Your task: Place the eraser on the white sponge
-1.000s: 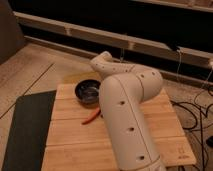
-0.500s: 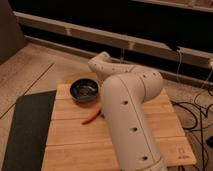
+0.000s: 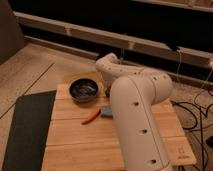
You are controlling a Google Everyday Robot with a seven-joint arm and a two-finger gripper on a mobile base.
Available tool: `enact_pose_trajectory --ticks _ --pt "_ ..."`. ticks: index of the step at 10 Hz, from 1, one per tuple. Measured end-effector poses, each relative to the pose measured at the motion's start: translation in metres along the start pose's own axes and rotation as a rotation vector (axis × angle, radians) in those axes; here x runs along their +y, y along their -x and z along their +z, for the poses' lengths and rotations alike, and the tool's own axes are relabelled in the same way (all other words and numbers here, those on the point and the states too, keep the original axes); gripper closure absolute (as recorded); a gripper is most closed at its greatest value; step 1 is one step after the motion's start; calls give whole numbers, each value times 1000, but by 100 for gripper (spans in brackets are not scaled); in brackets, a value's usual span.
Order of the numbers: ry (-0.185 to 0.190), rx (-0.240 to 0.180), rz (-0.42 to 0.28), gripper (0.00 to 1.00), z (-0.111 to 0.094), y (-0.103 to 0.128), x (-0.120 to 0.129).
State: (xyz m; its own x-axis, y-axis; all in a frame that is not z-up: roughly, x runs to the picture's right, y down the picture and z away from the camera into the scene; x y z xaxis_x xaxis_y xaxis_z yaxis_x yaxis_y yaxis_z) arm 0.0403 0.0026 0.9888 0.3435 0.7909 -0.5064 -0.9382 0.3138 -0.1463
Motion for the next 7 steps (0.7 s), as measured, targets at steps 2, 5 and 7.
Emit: enact_pose_trajectory --ticks 2,5,7 --pt "27 -17 12 35 4 1 -1" --pt "68 -13 22 35 15 -6 7" --pt "79 -11 29 35 21 -10 8"
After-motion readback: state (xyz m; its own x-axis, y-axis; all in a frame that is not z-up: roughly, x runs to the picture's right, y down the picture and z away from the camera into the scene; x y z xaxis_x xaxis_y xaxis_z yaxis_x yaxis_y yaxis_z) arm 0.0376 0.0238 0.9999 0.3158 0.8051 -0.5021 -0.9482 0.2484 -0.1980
